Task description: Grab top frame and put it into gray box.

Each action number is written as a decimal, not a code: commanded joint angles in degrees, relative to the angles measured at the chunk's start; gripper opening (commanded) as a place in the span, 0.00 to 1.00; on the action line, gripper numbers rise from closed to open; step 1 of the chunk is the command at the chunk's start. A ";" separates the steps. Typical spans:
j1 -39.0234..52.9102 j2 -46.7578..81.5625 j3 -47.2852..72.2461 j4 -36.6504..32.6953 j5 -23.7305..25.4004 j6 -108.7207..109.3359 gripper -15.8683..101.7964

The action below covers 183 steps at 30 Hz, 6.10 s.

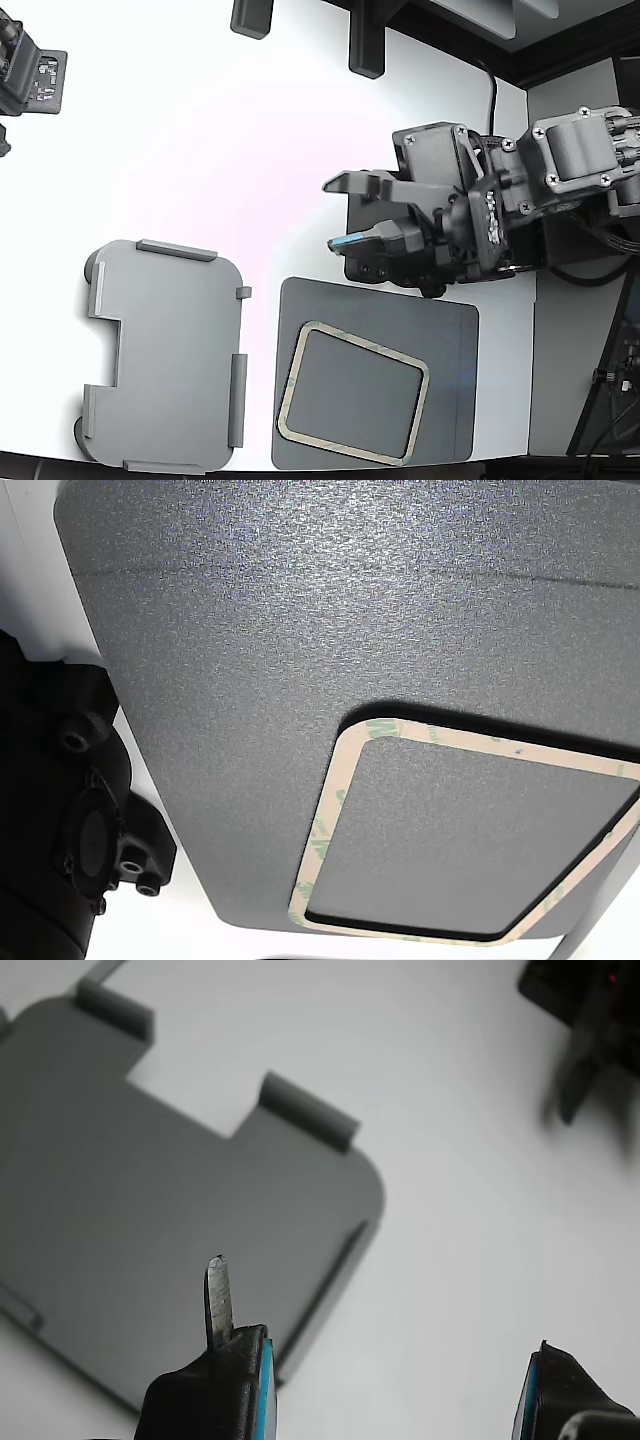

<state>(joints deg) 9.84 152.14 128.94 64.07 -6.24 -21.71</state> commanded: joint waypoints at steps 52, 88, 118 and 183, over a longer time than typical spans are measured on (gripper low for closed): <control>63.11 -60.12 -35.16 24.87 5.54 -56.51 0.93; 66.80 -68.64 -36.21 16.79 5.71 -60.29 0.79; 67.32 -70.93 -34.19 14.06 6.06 -59.15 0.64; 37.79 -56.34 -54.23 30.67 31.99 86.13 0.03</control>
<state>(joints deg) 50.10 94.83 76.20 94.31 26.37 36.91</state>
